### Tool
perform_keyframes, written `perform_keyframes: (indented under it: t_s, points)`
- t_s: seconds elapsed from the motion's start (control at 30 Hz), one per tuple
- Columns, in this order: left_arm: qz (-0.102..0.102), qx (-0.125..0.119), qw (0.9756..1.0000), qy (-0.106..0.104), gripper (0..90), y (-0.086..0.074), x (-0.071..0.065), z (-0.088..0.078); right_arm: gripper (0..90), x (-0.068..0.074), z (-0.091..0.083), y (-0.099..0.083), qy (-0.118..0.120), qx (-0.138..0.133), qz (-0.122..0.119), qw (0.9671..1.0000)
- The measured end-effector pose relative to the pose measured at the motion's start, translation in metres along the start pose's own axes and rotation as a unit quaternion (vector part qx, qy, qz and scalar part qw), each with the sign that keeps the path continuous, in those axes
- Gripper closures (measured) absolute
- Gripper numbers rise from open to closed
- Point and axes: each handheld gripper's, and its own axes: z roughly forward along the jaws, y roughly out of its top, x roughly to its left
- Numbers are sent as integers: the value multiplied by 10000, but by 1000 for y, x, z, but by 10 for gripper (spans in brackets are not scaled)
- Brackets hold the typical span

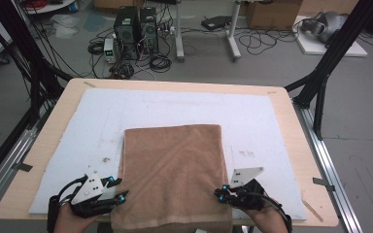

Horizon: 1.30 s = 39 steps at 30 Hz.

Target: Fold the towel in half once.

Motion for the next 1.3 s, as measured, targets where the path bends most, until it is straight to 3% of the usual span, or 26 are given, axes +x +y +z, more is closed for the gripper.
perform_keyframes:
  t_s: [0.2,0.27,0.37,0.43,0.7,0.83,0.97,1.0,1.17,1.3]
  points:
    - [-63,-63,10000,40,543,2,3,-2,856,23,-36,1,95,-189,-106,9997]
    - [-70,-79,9999,54,543,2,4,-1,818,30,-43,-1,113,-247,-113,9996]
    - [-84,-60,9999,52,543,5,6,2,707,28,-47,-4,143,-347,33,9993]
    - [-71,-30,9999,71,543,10,9,5,687,22,-47,-3,70,-401,108,9991]
    - [-191,130,9997,127,568,22,34,31,593,-23,-27,18,-495,-270,150,9983]
    - [-466,144,9981,363,567,31,57,45,554,-48,-18,28,-775,-359,304,9959]
    - [-492,154,9963,682,560,44,80,57,524,-77,-7,39,-1008,-433,415,9931]
    - [-578,133,9958,702,553,47,86,61,516,-86,-4,43,-1110,-461,422,9919]
    - [-991,359,9892,1019,499,50,118,85,444,-119,14,58,-1329,-405,602,9885]
    - [-1229,525,9840,1176,460,43,134,100,397,-139,30,58,-1459,-347,761,9858]
